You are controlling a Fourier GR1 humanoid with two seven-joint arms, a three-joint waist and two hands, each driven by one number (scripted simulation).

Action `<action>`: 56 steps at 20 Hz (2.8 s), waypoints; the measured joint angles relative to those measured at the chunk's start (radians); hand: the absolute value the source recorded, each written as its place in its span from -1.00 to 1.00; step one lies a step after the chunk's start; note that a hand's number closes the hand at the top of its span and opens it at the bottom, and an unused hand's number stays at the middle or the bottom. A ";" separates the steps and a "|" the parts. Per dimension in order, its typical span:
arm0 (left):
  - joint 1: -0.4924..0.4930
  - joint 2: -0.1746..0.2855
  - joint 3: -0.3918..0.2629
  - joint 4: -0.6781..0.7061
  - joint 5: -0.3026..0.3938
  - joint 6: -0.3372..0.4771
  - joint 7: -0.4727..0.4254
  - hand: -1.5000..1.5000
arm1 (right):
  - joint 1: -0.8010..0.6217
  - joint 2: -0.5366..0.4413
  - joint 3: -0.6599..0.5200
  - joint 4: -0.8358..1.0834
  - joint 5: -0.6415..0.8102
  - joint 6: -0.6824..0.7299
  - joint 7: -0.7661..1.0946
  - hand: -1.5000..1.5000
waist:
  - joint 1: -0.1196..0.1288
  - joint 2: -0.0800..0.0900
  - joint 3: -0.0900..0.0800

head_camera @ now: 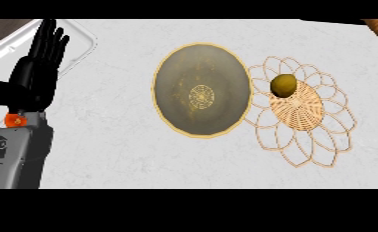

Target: Pick the croissant from the placemat and place it in the bowl

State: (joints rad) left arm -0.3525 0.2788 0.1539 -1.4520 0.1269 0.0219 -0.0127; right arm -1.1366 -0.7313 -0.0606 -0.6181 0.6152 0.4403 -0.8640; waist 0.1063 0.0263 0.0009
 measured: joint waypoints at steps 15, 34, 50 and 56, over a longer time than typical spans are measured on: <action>0.047 0.015 0.031 -0.009 0.007 0.001 -0.001 0.00 | -0.238 0.222 0.182 0.047 -0.106 0.141 0.181 1.00 | -0.053 -0.018 -0.002; 0.102 0.039 0.078 -0.040 0.022 -0.013 0.002 0.00 | -0.047 0.570 0.379 -0.083 -0.033 0.046 0.397 -1.00 | -0.097 -0.026 -0.001; 0.080 0.023 0.063 -0.038 0.009 -0.011 0.004 0.00 | -0.018 0.695 0.098 0.110 -0.249 -0.021 0.405 -1.00 | -0.082 -0.018 -0.001; 0.074 0.020 0.056 -0.055 0.011 -0.015 0.011 0.00 | -0.097 0.587 -0.045 0.233 -0.329 -0.038 0.424 -1.00 | -0.063 -0.009 -0.001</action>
State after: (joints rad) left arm -0.2784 0.2985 0.2095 -1.5072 0.1381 0.0066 -0.0016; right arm -1.2339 -0.1440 -0.1060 -0.3853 0.2864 0.4027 -0.4404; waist 0.0438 0.0170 0.0001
